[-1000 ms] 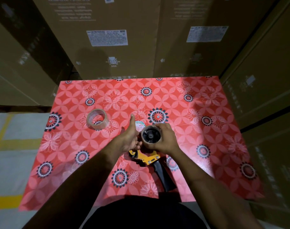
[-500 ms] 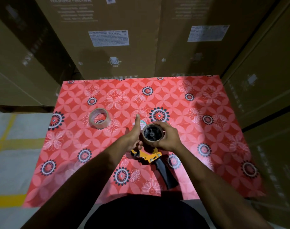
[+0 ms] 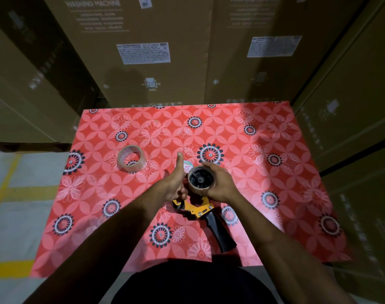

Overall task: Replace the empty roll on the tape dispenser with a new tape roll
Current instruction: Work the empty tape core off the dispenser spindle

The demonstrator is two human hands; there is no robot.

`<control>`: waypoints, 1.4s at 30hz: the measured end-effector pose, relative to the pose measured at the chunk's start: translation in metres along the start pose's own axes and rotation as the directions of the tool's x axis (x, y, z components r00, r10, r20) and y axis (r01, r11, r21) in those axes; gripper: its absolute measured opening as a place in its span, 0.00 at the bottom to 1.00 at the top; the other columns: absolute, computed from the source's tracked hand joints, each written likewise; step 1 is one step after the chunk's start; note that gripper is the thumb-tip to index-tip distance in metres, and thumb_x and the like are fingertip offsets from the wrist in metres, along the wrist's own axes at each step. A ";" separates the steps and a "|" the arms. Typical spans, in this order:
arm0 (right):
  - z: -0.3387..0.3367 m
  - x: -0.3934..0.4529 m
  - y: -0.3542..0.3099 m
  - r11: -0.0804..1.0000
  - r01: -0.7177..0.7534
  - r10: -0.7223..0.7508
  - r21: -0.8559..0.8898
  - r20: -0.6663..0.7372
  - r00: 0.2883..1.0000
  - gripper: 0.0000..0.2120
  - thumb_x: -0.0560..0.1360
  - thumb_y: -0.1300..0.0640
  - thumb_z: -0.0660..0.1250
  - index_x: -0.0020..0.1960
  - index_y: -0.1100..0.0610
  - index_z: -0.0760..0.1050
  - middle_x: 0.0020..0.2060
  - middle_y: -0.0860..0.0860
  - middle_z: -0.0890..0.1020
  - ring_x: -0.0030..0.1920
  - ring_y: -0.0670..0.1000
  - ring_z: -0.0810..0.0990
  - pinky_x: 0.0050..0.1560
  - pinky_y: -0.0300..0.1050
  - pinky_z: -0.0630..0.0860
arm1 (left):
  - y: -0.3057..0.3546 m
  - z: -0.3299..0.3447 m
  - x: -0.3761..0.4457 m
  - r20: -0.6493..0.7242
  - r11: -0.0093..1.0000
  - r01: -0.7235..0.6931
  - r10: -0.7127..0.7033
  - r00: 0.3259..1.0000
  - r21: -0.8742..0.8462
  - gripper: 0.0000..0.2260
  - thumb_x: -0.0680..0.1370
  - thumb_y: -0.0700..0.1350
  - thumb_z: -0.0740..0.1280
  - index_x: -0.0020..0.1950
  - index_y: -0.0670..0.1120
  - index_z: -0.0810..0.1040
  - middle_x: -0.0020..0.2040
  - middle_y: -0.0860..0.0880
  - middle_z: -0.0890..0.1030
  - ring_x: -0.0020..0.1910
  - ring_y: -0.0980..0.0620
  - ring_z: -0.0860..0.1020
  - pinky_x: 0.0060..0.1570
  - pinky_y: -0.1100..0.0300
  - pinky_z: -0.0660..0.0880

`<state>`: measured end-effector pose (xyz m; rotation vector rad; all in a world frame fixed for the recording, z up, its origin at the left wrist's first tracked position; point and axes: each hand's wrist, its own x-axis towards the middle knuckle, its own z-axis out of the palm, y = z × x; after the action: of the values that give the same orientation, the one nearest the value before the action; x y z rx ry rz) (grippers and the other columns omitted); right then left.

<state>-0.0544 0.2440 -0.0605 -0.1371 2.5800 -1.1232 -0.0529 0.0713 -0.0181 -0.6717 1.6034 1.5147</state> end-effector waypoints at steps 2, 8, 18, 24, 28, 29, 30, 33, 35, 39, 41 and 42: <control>0.006 -0.003 -0.004 0.998 -0.031 0.029 -0.052 -0.030 0.999 0.52 0.55 0.37 0.81 0.73 0.50 0.66 0.65 0.50 0.73 0.65 0.52 0.71 0.66 0.50 0.72 | 0.001 0.000 -0.003 -0.003 1.000 -0.003 0.003 1.000 0.006 0.50 0.71 0.77 0.38 0.73 0.40 0.68 0.25 0.49 0.65 0.23 0.53 0.65 0.25 0.61 0.64; -0.003 0.003 0.000 0.998 0.006 -0.006 -0.069 -0.004 1.000 0.43 0.56 0.46 0.83 0.68 0.52 0.73 0.60 0.52 0.77 0.59 0.53 0.77 0.57 0.41 0.73 | 0.002 0.001 -0.009 0.008 0.999 0.002 -0.002 1.000 0.037 0.50 0.74 0.76 0.38 0.78 0.37 0.58 0.23 0.51 0.62 0.22 0.55 0.62 0.23 0.64 0.64; 0.001 0.000 -0.011 0.994 -0.056 0.049 -0.092 -0.074 0.996 0.47 0.55 0.41 0.83 0.67 0.56 0.68 0.59 0.54 0.69 0.58 0.53 0.72 0.56 0.45 0.75 | 0.001 -0.002 -0.008 0.051 0.999 -0.040 0.041 0.998 -0.023 0.39 0.74 0.75 0.38 0.43 0.43 0.72 0.25 0.49 0.64 0.24 0.54 0.63 0.24 0.63 0.63; -0.005 0.004 -0.003 0.999 0.000 0.000 -0.041 -0.008 1.000 0.44 0.57 0.49 0.84 0.71 0.54 0.72 0.63 0.52 0.76 0.62 0.52 0.76 0.57 0.36 0.68 | -0.006 -0.006 0.003 0.044 0.998 -0.045 0.047 0.998 -0.054 0.40 0.71 0.78 0.39 0.43 0.43 0.70 0.26 0.48 0.59 0.22 0.52 0.60 0.24 0.62 0.62; 0.005 0.002 -0.007 0.997 -0.052 0.051 -0.050 -0.018 0.999 0.47 0.57 0.48 0.83 0.71 0.57 0.66 0.61 0.53 0.67 0.60 0.51 0.70 0.60 0.42 0.73 | -0.004 -0.006 0.004 0.060 0.997 -0.048 0.051 0.997 -0.058 0.45 0.73 0.77 0.39 0.50 0.38 0.75 0.26 0.49 0.61 0.23 0.53 0.62 0.23 0.62 0.63; 0.005 0.002 -0.007 0.996 -0.082 0.080 -0.042 -0.051 0.996 0.46 0.56 0.46 0.83 0.68 0.58 0.67 0.59 0.53 0.67 0.57 0.50 0.70 0.56 0.43 0.74 | -0.003 -0.005 0.004 0.045 0.997 -0.049 0.052 0.998 -0.067 0.44 0.73 0.76 0.39 0.50 0.39 0.76 0.26 0.49 0.61 0.22 0.53 0.62 0.22 0.63 0.63; 0.006 0.002 -0.007 0.994 -0.100 0.097 -0.037 -0.073 0.993 0.44 0.56 0.46 0.83 0.65 0.58 0.68 0.57 0.52 0.67 0.55 0.50 0.70 0.52 0.42 0.73 | -0.002 -0.003 0.000 0.035 0.997 -0.043 0.045 0.998 -0.072 0.38 0.74 0.76 0.40 0.40 0.41 0.62 0.26 0.50 0.61 0.22 0.53 0.61 0.22 0.63 0.62; 0.002 0.005 -0.006 0.996 -0.059 0.058 -0.064 -0.026 0.998 0.44 0.52 0.44 0.79 0.65 0.56 0.72 0.57 0.52 0.73 0.56 0.53 0.75 0.49 0.39 0.69 | -0.004 -0.002 -0.002 0.014 0.997 -0.044 0.045 0.999 -0.065 0.40 0.74 0.76 0.40 0.42 0.43 0.73 0.25 0.50 0.59 0.22 0.54 0.59 0.24 0.61 0.62; -0.001 0.007 -0.004 0.998 -0.031 0.032 -0.051 0.011 0.999 0.45 0.52 0.45 0.78 0.68 0.54 0.73 0.60 0.51 0.76 0.58 0.53 0.77 0.51 0.38 0.69 | -0.005 -0.002 -0.001 0.012 0.999 -0.035 0.035 0.999 -0.030 0.42 0.74 0.76 0.39 0.51 0.41 0.73 0.26 0.50 0.58 0.23 0.54 0.59 0.24 0.61 0.63; -0.001 0.004 -0.004 1.000 -0.012 0.014 -0.027 0.083 0.996 0.50 0.56 0.51 0.83 0.74 0.55 0.65 0.65 0.54 0.70 0.63 0.54 0.73 0.61 0.44 0.73 | -0.003 -0.001 -0.001 0.055 0.999 -0.039 0.040 0.998 -0.023 0.44 0.72 0.77 0.38 0.58 0.42 0.72 0.25 0.51 0.60 0.21 0.54 0.61 0.22 0.63 0.64; 0.002 0.004 -0.003 0.997 -0.062 0.063 -0.035 0.041 0.997 0.50 0.56 0.48 0.84 0.72 0.56 0.66 0.62 0.54 0.68 0.59 0.51 0.70 0.60 0.44 0.73 | -0.001 0.001 -0.006 0.060 0.999 -0.039 0.040 0.997 -0.028 0.42 0.74 0.75 0.37 0.47 0.41 0.72 0.23 0.51 0.62 0.22 0.54 0.61 0.22 0.63 0.64; 0.003 0.005 -0.002 0.996 -0.074 0.075 -0.046 0.012 0.997 0.48 0.55 0.47 0.84 0.70 0.56 0.68 0.61 0.54 0.69 0.57 0.51 0.71 0.56 0.42 0.72 | -0.001 0.002 -0.007 0.048 0.999 -0.037 0.038 0.998 -0.029 0.41 0.75 0.75 0.37 0.44 0.41 0.72 0.23 0.51 0.62 0.23 0.54 0.61 0.22 0.63 0.64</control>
<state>-0.0583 0.2397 -0.0621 -0.0586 2.5767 -1.0340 -0.0481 0.0725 -0.0126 -0.6188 1.5685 1.5716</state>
